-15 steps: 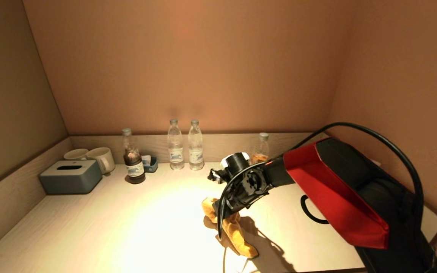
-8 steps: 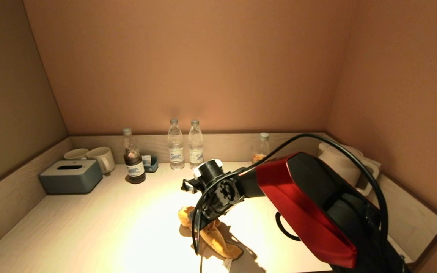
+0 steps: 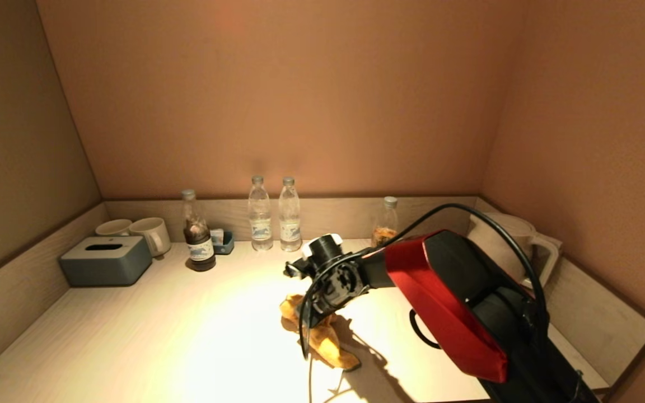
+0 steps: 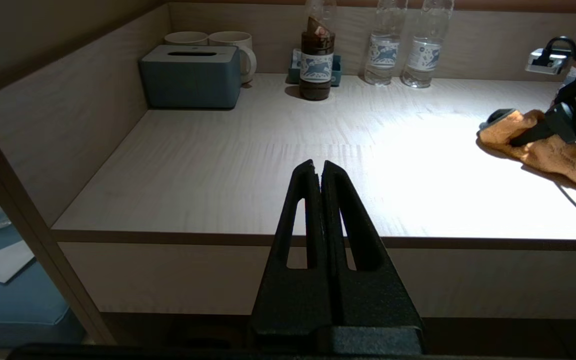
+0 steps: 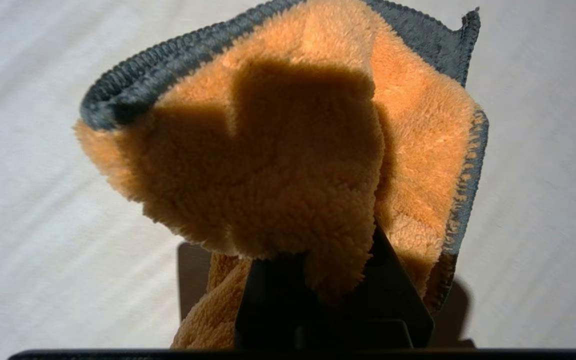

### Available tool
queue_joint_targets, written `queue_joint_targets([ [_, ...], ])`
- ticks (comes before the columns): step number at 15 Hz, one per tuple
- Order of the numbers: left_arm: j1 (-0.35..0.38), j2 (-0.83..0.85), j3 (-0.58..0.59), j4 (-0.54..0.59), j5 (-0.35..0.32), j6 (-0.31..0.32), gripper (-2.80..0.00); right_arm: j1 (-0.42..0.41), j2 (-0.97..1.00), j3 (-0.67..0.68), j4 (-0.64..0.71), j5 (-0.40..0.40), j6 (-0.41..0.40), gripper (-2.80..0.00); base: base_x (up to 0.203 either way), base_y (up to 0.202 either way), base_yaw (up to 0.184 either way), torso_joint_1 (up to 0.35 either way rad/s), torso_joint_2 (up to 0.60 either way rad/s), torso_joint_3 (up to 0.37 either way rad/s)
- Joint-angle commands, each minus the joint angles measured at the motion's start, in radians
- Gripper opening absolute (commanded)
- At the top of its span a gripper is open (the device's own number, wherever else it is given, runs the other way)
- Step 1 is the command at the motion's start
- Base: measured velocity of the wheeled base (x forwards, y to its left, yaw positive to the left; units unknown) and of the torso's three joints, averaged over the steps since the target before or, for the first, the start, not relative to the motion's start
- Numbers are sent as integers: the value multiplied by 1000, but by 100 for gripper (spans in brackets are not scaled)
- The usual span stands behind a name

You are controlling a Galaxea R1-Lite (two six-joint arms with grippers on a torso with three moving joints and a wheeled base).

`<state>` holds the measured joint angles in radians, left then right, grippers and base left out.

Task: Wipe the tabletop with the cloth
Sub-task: Sweep the stains on the table

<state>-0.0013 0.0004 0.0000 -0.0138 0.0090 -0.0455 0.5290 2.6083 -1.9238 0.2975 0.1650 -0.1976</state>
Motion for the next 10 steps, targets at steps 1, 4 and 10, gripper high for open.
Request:
queue_joint_targets([
  [1, 0, 0, 0, -2, 0, 0, -280, -95, -4, 22, 23, -35, -1, -280, 0, 0, 0, 0, 0, 0],
  [4, 0, 0, 0, -2, 0, 0, -280, -173, -58, 85, 24, -32, 4, -280, 0, 0, 0, 0, 0, 0],
  [10, 0, 0, 0, -2, 0, 0, -280, -314, -219, 302, -1, -12, 0, -280, 0, 0, 0, 0, 0, 0],
])
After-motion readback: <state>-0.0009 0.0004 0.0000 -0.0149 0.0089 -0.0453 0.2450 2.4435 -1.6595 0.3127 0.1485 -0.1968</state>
